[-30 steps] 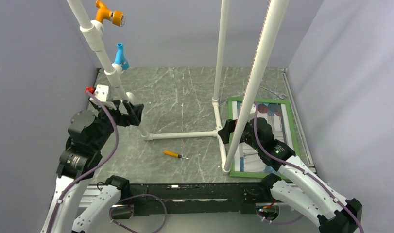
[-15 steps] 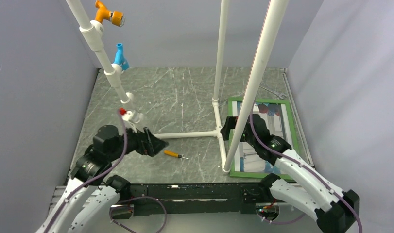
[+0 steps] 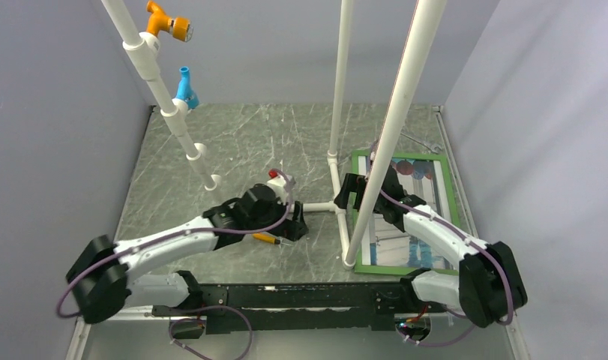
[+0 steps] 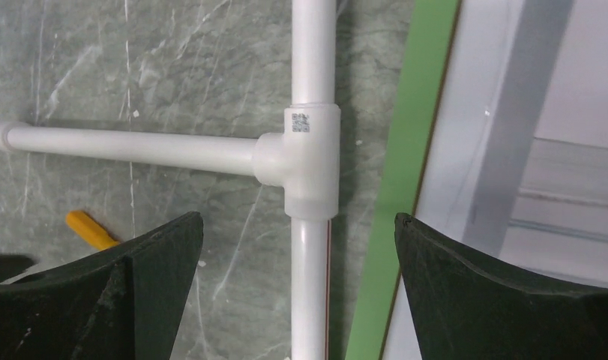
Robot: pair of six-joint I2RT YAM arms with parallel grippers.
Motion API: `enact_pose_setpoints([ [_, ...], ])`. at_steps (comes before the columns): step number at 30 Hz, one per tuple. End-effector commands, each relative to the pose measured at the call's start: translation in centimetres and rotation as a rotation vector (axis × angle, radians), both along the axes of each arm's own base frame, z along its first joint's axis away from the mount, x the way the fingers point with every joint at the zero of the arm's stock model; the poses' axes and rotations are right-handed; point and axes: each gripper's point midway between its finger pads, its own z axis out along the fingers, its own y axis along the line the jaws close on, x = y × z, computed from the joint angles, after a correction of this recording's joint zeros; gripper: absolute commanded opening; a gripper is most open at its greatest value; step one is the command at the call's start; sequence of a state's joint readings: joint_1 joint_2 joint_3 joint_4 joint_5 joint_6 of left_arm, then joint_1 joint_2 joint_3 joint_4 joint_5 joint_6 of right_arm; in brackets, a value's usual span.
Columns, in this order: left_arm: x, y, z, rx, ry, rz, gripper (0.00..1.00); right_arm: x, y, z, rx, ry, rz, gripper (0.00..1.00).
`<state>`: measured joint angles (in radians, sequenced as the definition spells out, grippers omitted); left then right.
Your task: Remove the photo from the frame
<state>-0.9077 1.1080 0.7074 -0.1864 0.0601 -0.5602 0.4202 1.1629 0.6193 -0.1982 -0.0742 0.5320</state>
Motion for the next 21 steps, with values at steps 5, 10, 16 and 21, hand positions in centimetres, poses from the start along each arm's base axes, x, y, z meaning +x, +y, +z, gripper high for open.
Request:
enact_pose_setpoints([
  [5, 3.9, -3.8, -3.1, -0.005, -0.014, 0.059, 0.99, 3.2, 1.8, -0.6, 0.035, -0.068, 0.052, 0.97],
  [10, 5.5, -3.0, -6.1, 0.004, 0.04, 0.123, 0.99, 4.1, 3.0, -2.5, 0.08, -0.074, 0.081, 0.91],
  [16, 8.0, -1.5, -7.9, 0.024, 0.06, 0.191, 0.99, 5.5, 3.5, -3.5, 0.109, -0.1, 0.051, 0.9],
  [21, 9.7, -0.4, -9.2, 0.052, 0.069, 0.227, 1.0, 5.7, 4.1, -4.5, 0.143, -0.109, 0.056, 0.89],
])
